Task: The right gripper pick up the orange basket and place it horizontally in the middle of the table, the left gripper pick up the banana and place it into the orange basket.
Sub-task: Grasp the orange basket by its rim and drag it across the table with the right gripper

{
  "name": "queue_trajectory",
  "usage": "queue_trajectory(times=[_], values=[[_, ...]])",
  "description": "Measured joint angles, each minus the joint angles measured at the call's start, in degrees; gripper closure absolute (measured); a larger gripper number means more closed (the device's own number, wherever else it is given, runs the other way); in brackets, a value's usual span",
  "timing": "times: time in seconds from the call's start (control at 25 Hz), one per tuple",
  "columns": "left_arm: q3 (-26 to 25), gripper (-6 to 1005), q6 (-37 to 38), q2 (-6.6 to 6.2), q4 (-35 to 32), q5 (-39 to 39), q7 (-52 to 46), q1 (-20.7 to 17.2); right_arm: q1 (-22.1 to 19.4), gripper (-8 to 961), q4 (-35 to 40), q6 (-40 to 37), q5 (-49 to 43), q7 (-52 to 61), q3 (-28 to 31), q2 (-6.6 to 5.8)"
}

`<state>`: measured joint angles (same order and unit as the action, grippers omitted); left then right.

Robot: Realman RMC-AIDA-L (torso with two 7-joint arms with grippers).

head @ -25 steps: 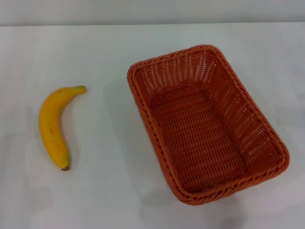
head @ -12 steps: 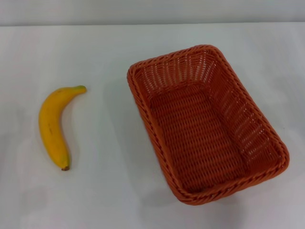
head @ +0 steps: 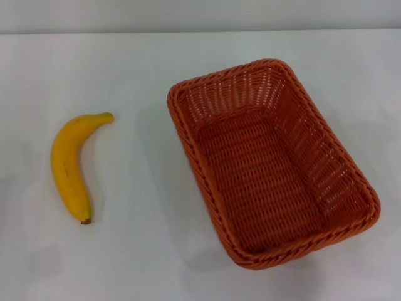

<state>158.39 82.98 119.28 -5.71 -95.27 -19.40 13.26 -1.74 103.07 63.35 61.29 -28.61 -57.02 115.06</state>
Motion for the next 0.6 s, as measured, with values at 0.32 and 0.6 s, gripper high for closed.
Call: queue_trajectory(times=[0.32, 0.6], values=[[0.0, 210, -0.3, -0.04, 0.0, 0.0, 0.0, 1.3, 5.4, 115, 12.2, 17.5, -16.4, 21.4, -0.1, -0.22], [0.0, 210, -0.3, -0.02, 0.0, -0.1, 0.0, 1.6, 9.4, 114, 12.5, 30.1, -18.6, 30.6, 2.2, -0.43]])
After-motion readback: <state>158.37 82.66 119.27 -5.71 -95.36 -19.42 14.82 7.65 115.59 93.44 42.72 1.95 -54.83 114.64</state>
